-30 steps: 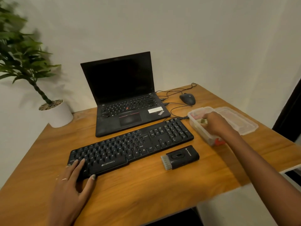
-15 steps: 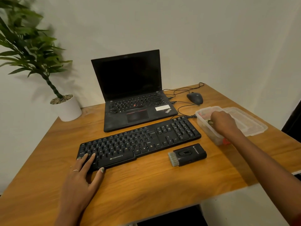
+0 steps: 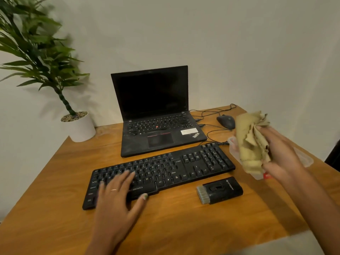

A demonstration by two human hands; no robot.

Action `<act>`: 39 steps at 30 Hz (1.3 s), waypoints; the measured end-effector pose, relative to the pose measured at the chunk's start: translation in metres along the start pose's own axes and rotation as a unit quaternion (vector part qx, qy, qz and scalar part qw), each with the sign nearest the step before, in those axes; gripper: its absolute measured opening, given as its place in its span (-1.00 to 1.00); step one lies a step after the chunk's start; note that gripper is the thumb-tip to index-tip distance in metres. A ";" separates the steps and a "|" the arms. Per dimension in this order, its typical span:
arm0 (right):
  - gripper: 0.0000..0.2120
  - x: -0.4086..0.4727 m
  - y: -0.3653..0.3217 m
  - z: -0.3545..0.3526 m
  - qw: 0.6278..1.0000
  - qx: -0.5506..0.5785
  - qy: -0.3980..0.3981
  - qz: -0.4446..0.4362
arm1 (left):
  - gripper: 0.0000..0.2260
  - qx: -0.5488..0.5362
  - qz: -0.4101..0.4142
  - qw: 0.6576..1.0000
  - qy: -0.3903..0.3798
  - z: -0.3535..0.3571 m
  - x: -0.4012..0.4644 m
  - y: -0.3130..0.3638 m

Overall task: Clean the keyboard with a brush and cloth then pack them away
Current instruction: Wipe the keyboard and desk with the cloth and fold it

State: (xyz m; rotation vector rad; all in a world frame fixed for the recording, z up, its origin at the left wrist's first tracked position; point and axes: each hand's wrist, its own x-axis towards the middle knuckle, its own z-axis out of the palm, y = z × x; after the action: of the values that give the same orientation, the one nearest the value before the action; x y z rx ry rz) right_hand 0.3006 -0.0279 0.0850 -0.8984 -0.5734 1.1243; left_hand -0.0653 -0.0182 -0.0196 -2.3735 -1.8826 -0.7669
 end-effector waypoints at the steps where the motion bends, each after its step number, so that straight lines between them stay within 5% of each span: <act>1: -0.74 0.001 0.007 -0.001 0.997 0.044 -0.030 0.049 | -0.23 -0.004 0.012 1.000 -0.018 0.001 0.007 0.016; 8: -0.66 0.006 0.024 0.003 0.986 0.072 -0.011 0.147 | 0.23 0.065 0.080 0.977 -0.188 0.017 0.080 0.062; 10: -0.73 0.005 0.022 0.006 0.994 -0.023 0.001 0.110 | 0.32 0.071 0.080 0.968 -0.225 0.024 0.095 0.061; 12: -0.70 0.008 0.024 0.011 0.969 -0.246 0.018 0.023 | 0.40 0.074 0.080 0.959 -0.263 0.030 0.105 0.060; 17: -0.55 0.052 0.054 0.021 0.714 -0.649 -0.026 -0.260 | 0.48 0.078 0.076 0.946 -0.306 0.026 0.115 0.062; 19: -0.49 0.072 0.066 0.024 0.604 -0.758 -0.045 -0.243 | 0.48 0.074 0.075 0.946 -0.306 0.025 0.115 0.063; 21: -0.56 0.080 0.074 0.035 0.545 -0.816 -0.072 -0.176 | 0.43 0.063 0.069 0.946 -0.309 0.027 0.114 0.062; 25: -0.63 0.070 0.100 0.050 0.537 -0.815 -0.148 -0.161 | 0.23 0.043 0.059 0.948 -0.309 0.028 0.112 0.063; 28: -0.57 0.069 0.101 0.038 0.544 -0.808 -0.147 -0.173 | 0.21 0.046 0.064 0.948 -0.309 0.028 0.112 0.062; 31: -0.60 0.077 0.093 0.026 0.493 -0.846 -0.093 -0.183 | 0.22 0.053 0.067 0.946 -0.312 0.030 0.112 0.062; 37: -0.49 0.043 0.094 0.034 0.514 -0.810 -0.207 -0.194 | 0.23 0.057 0.068 0.943 -0.321 0.033 0.115 0.059; 39: -0.52 0.042 0.085 0.026 0.500 -0.830 -0.175 -0.177 | 0.22 0.055 0.067 0.944 -0.319 0.033 0.114 0.060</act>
State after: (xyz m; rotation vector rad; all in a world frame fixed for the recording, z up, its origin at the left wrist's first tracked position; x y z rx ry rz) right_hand 0.2513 0.0333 0.0251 -1.9939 -2.2561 -0.0495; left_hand 0.0191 0.0793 0.0122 -2.8570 -1.8264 0.1528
